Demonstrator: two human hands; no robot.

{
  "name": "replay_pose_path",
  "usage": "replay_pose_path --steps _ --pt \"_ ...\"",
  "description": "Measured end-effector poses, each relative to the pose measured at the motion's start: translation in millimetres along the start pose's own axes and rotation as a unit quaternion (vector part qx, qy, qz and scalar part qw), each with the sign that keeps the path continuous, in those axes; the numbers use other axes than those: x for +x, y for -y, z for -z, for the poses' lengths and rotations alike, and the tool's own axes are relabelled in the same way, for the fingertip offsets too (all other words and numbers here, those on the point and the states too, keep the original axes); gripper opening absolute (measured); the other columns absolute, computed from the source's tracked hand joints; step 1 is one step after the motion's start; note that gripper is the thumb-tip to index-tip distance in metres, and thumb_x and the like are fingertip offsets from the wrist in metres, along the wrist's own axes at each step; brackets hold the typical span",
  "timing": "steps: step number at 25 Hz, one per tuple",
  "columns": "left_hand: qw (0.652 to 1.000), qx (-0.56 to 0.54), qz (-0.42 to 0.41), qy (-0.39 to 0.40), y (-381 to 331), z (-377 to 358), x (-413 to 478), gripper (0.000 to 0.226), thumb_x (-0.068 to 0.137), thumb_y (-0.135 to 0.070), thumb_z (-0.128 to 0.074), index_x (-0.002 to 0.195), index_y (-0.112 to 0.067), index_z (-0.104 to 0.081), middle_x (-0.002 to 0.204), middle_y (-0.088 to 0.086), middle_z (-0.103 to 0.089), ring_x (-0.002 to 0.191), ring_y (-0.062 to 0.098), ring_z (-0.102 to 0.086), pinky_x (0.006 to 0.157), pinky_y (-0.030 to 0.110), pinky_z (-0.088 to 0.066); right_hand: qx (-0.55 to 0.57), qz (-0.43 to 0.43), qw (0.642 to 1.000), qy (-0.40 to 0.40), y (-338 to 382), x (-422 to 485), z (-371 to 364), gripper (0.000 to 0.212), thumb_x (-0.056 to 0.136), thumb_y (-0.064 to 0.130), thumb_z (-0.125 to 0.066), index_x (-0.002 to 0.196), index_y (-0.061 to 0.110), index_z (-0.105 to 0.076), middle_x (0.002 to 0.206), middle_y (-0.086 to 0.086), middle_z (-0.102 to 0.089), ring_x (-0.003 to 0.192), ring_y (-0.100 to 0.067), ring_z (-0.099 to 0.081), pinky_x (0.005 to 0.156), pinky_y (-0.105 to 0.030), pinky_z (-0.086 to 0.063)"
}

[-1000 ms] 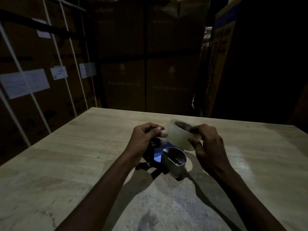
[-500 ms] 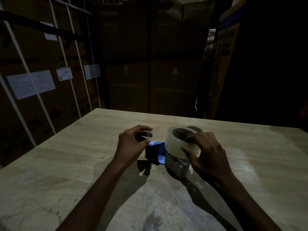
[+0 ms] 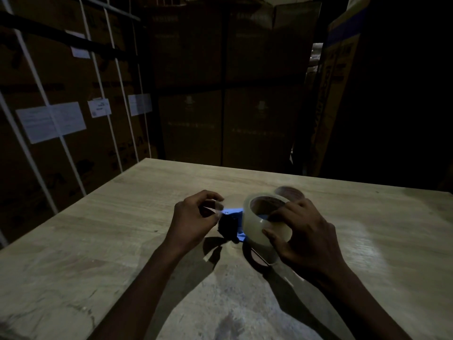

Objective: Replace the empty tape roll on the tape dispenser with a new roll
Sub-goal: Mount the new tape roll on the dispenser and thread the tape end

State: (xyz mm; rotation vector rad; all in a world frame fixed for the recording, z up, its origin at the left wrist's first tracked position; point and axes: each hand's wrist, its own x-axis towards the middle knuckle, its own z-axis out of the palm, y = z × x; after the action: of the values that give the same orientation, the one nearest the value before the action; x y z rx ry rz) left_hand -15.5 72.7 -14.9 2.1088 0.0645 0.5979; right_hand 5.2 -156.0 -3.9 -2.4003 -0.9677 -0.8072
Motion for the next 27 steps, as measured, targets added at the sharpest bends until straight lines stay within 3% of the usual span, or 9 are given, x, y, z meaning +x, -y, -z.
replay_pose_path --steps 5,8,14,17,22,27 --pt "1.0 0.006 0.007 0.005 -0.6 -0.3 0.5 0.02 0.08 -0.006 -0.071 0.092 -0.022 -0.066 0.086 0.002 -0.072 0.076 0.013 -0.07 0.069 0.027 -0.058 0.002 -0.002 1.0 0.01 0.4 -1.3 3.3 0.027 0.073 0.047 -0.052 0.085 0.025 -0.061 0.09 0.005 -0.066 0.083 -0.018 -0.054 0.048 -0.034 -0.051" --pt "1.0 0.004 0.012 0.018 -1.1 -1.2 0.8 0.012 0.083 -0.01 -0.07 0.09 -0.017 -0.065 0.088 0.006 -0.071 0.074 0.018 -0.07 0.065 0.032 -0.059 0.013 -0.001 1.0 0.009 2.1 -1.6 7.3 0.024 0.071 0.048 -0.052 0.081 0.027 -0.058 0.085 0.005 -0.065 0.079 -0.019 -0.054 0.048 -0.036 -0.051" --pt "0.999 0.038 -0.021 -0.007 -0.9 -1.0 0.6 0.022 0.077 -0.003 -0.073 0.092 -0.018 -0.066 0.086 -0.006 -0.069 0.08 0.005 -0.067 0.067 0.014 -0.054 0.017 -0.006 1.0 0.018 6.0 -0.8 9.8 0.029 0.071 0.05 -0.051 0.087 0.028 -0.061 0.091 0.004 -0.069 0.082 -0.02 -0.057 0.052 -0.039 -0.053" --pt "0.999 0.046 -0.028 -0.006 0.6 -1.4 -0.1 0.026 0.077 0.0 -0.072 0.097 -0.015 -0.067 0.093 -0.002 -0.07 0.086 0.007 -0.067 0.071 0.014 -0.053 0.016 -0.012 1.0 0.019 11.1 -1.6 11.2 0.026 0.071 0.049 -0.055 0.087 0.029 -0.061 0.089 0.006 -0.068 0.081 -0.018 -0.056 0.051 -0.036 -0.052" --pt "0.996 0.076 -0.035 -0.006 2.0 -3.4 -0.9 0.027 0.077 0.002 -0.071 0.098 -0.015 -0.068 0.096 -0.001 -0.07 0.084 0.009 -0.067 0.069 0.011 -0.051 0.001 -0.032 0.998 0.045 22.7 -1.5 10.3 0.019 0.067 0.042 -0.063 0.08 0.027 -0.066 0.078 0.011 -0.064 0.073 -0.014 -0.051 0.046 -0.022 -0.035" --pt "0.996 0.081 -0.036 -0.002 3.8 -0.1 -0.6 0.024 0.076 0.001 -0.072 0.092 -0.016 -0.068 0.092 -0.001 -0.072 0.081 0.006 -0.066 0.065 0.003 -0.049 -0.001 -0.041 0.995 0.091 29.9 1.6 7.2 0.017 0.073 0.041 -0.066 0.084 0.028 -0.065 0.084 0.012 -0.06 0.081 -0.012 -0.045 0.051 -0.021 -0.03"
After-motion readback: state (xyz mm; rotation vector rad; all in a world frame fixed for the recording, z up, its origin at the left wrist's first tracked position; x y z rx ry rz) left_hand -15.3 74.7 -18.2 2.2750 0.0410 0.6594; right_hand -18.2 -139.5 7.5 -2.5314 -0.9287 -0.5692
